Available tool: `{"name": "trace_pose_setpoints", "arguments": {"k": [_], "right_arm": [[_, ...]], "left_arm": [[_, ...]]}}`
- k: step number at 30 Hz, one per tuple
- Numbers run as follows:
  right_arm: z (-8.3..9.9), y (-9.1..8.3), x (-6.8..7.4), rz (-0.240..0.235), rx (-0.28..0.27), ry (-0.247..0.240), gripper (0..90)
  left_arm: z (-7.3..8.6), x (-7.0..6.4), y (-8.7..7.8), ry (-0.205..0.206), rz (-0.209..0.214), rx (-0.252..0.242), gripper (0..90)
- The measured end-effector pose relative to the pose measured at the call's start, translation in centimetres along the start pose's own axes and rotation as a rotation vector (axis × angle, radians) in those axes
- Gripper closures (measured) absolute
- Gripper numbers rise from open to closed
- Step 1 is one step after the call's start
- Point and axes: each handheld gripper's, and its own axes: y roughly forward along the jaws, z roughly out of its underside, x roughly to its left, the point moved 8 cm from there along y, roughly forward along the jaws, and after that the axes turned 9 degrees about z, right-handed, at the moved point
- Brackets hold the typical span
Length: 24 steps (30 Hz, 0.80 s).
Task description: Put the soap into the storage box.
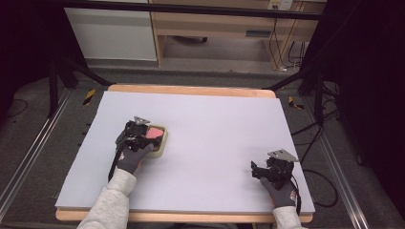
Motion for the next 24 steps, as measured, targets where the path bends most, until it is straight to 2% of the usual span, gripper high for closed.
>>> {"name": "trace_pose_setpoints", "arguments": {"k": [8, 15, 21, 24], "right_arm": [[0.0, 0.0, -0.1, 0.003, -0.003, 0.001, 6.4], [-0.1, -0.1, -0.2, 0.008, -0.006, 0.009, 6.3], [0.0, -0.1, -0.3, 0.014, -0.005, 0.019, 5.9], [0.0, -0.1, -0.3, 0.017, -0.008, 0.019, 5.9]], "left_arm": [[-0.6, -0.4, -1.2, 0.000, 0.023, -0.039, 26.7], [-0.8, -0.9, -2.5, 0.029, 0.041, -0.060, 24.1], [0.0, -0.6, -4.3, 0.040, 0.065, -0.078, 24.0], [0.4, -0.3, -4.8, 0.042, 0.058, -0.094, 24.0]]}}
